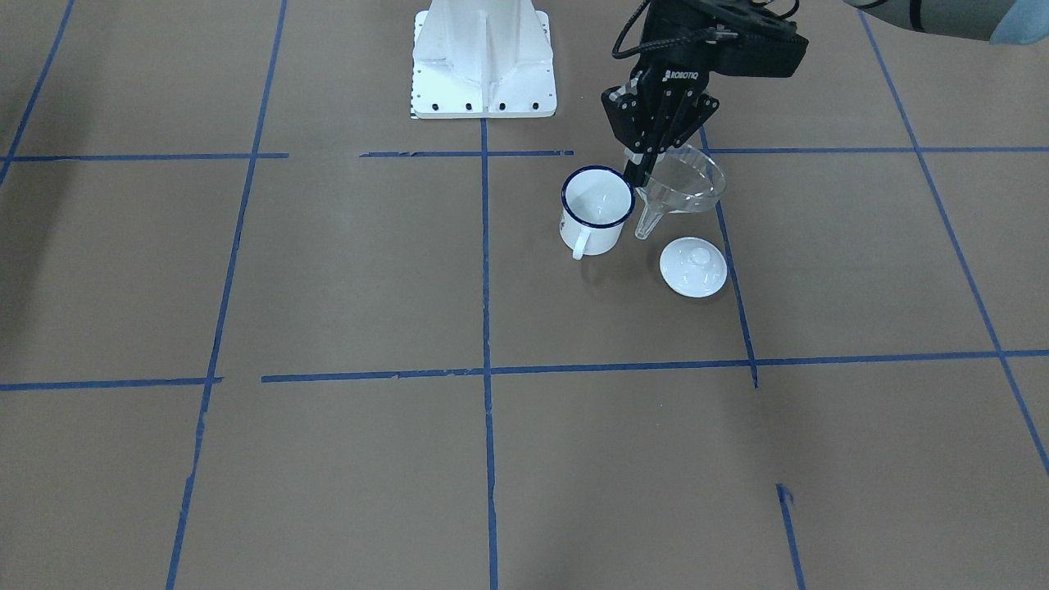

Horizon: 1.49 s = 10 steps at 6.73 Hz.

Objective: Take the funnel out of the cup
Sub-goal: 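Lift the glass funnel up out of the white mug with the left gripper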

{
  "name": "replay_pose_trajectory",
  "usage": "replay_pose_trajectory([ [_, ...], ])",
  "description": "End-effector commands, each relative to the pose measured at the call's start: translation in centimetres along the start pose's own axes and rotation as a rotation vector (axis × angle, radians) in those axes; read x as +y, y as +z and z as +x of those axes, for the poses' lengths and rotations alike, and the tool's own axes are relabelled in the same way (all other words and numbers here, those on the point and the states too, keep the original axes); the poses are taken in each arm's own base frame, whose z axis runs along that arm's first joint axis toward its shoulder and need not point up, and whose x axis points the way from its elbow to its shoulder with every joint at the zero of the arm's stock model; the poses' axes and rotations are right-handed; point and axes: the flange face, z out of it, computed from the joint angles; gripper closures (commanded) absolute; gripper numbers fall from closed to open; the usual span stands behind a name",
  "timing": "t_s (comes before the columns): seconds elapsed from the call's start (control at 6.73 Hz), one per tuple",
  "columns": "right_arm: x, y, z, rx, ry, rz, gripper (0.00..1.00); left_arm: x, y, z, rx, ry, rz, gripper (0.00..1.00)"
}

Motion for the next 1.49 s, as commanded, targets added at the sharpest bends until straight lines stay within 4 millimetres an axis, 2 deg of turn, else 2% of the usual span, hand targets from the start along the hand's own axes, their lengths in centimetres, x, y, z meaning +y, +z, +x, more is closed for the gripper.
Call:
replay_pose_trajectory([
  [0.0, 0.0, 0.0, 0.0, 0.000, 0.000, 0.000, 0.00, -4.2, 6.2, -0.9, 0.131, -0.235, 0.194, 1.00],
  [0.15, 0.0, 0.0, 0.0, 0.000, 0.000, 0.000, 0.00, -5.3, 9.1, -3.4, 0.183, -0.326, 0.243, 1.00],
  [0.45, 0.0, 0.0, 0.0, 0.000, 0.000, 0.000, 0.00, -7.8, 15.5, -6.9, 0.256, -0.510, 0.412, 1.00],
  [0.59, 0.0, 0.0, 0.0, 0.000, 0.000, 0.000, 0.00, -6.6, 18.9, -8.5, 0.247, -0.596, 0.462, 1.00],
  [0.74, 0.0, 0.0, 0.0, 0.000, 0.000, 0.000, 0.00, -3.4, 22.1, -9.6, 0.232, -0.616, 0.510, 1.00],
  [0.89, 0.0, 0.0, 0.0, 0.000, 0.000, 0.000, 0.00, -0.7, 24.5, -10.6, 0.234, -0.643, 0.551, 1.00],
  [1.19, 0.0, 0.0, 0.0, 0.000, 0.000, 0.000, 0.00, -0.5, 27.0, -12.2, 0.238, -0.674, 0.568, 1.00],
  [1.34, 0.0, 0.0, 0.0, 0.000, 0.000, 0.000, 0.00, -0.5, 27.0, -12.1, 0.242, -0.676, 0.567, 1.00],
])
